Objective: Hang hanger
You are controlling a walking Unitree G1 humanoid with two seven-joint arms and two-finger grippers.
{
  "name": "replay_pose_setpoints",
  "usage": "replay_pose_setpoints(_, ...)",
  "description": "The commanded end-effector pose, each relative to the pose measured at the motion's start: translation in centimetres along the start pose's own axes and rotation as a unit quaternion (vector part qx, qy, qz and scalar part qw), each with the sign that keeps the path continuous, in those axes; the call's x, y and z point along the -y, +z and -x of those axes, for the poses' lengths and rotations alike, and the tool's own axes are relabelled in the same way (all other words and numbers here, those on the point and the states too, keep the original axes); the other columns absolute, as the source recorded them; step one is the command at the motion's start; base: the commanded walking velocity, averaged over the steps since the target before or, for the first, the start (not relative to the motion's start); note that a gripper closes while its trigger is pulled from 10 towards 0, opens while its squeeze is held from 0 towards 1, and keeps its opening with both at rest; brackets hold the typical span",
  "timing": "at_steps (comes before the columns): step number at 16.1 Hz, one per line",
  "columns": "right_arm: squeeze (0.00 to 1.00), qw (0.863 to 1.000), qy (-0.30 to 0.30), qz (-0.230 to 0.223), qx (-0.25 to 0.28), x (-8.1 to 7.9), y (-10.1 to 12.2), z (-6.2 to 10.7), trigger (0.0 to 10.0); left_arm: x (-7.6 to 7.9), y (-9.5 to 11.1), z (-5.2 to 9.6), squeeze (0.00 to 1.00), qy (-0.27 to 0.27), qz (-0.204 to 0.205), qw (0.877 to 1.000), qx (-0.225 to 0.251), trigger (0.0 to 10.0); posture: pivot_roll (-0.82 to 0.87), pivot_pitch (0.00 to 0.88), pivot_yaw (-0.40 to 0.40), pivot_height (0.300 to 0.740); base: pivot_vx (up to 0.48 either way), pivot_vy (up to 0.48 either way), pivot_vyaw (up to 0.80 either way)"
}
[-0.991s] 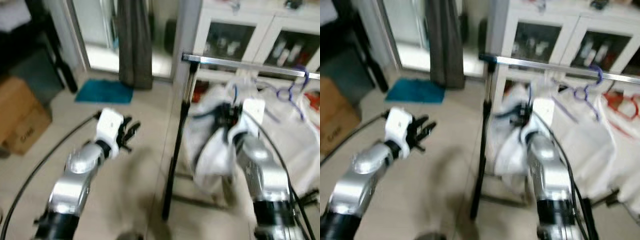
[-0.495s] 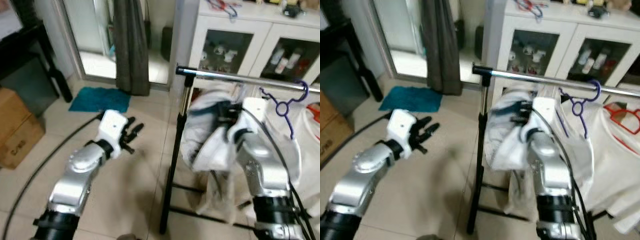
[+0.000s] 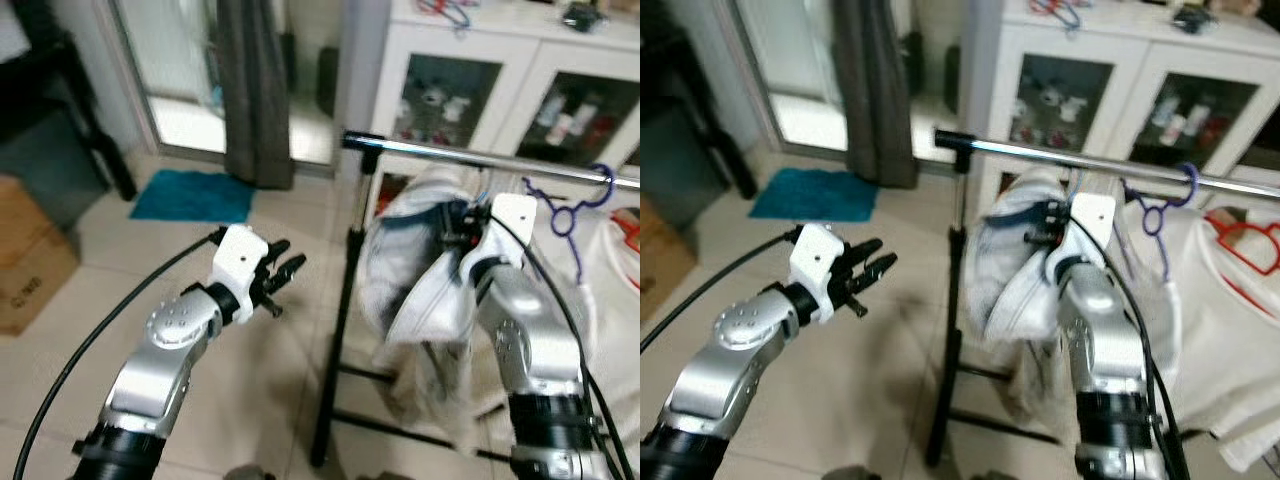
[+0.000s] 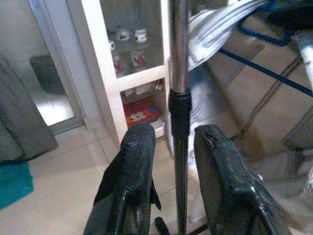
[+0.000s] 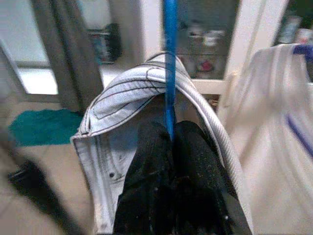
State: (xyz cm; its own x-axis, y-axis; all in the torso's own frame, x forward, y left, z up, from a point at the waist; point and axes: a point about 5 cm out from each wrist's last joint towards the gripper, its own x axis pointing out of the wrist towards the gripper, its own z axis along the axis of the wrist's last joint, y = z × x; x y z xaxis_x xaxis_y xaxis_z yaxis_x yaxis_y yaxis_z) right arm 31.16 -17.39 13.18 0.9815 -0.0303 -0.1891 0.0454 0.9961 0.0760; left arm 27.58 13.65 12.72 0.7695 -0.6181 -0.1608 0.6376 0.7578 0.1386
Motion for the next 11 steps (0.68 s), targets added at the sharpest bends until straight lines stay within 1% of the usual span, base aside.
replay_pose_setpoints(1, 0.0, 0.998, 0.015, 0.003, 0.061, -0.3, 2.6, 0.5, 10.0, 0.4, 0.4, -0.2, 0.0, -0.017, 0.0, 1.0, 0.003, 10.0, 0.08, 0.0, -0.034, 0.74, 0.0, 0.0, 0.0)
replay_pose_setpoints(4, 0.0, 0.998, 0.032, 0.007, 0.048, -0.7, 1.6, 1.5, 10.0, 0.2, 0.2, 0.0, 0.0, -0.023, 0.009, 1.0, -0.007, 10.0, 0.07, 0.0, -0.037, 0.74, 0.0, 0.0, 0.0)
replay_pose_setpoints(5, 0.0, 0.998, 0.041, 0.005, 0.052, -1.0, 1.7, 1.8, 10.0, 0.1, 0.3, 0.0, 0.0, -0.026, 0.01, 1.0, -0.007, 10.0, 0.07, 0.0, -0.038, 0.74, 0.0, 0.0, 0.0)
replay_pose_setpoints(7, 0.0, 0.996, 0.054, 0.006, 0.065, -1.5, 2.3, 2.1, 10.0, 0.3, 0.4, 0.1, 0.0, -0.043, 0.019, 0.999, -0.005, 10.0, 0.07, 0.0, -0.039, 0.74, 0.0, 0.0, 0.0)
replay_pose_setpoints(8, 0.0, 0.995, 0.066, 0.007, 0.079, -2.0, 3.2, 2.1, 10.0, 0.8, 0.7, 0.3, 0.0, -0.069, 0.024, 0.997, -0.001, 10.0, 0.07, 0.0, -0.039, 0.74, 0.0, 0.0, 0.0)
replay_pose_setpoints(10, 0.0, 0.994, 0.071, 0.006, 0.088, -2.4, 3.9, 2.0, 10.0, 1.2, 1.0, 0.5, 0.0, -0.096, 0.025, 0.995, 0.002, 10.0, 0.07, 0.0, -0.042, 0.74, 0.0, 0.0, 0.0)
replay_pose_setpoints(11, 0.0, 0.993, 0.073, 0.007, 0.095, -2.7, 4.5, 1.7, 10.0, 1.8, 1.4, 0.6, 0.0, -0.127, 0.022, 0.992, 0.01, 10.0, 0.07, 0.0, -0.043, 0.74, 0.0, 0.0, 0.0)
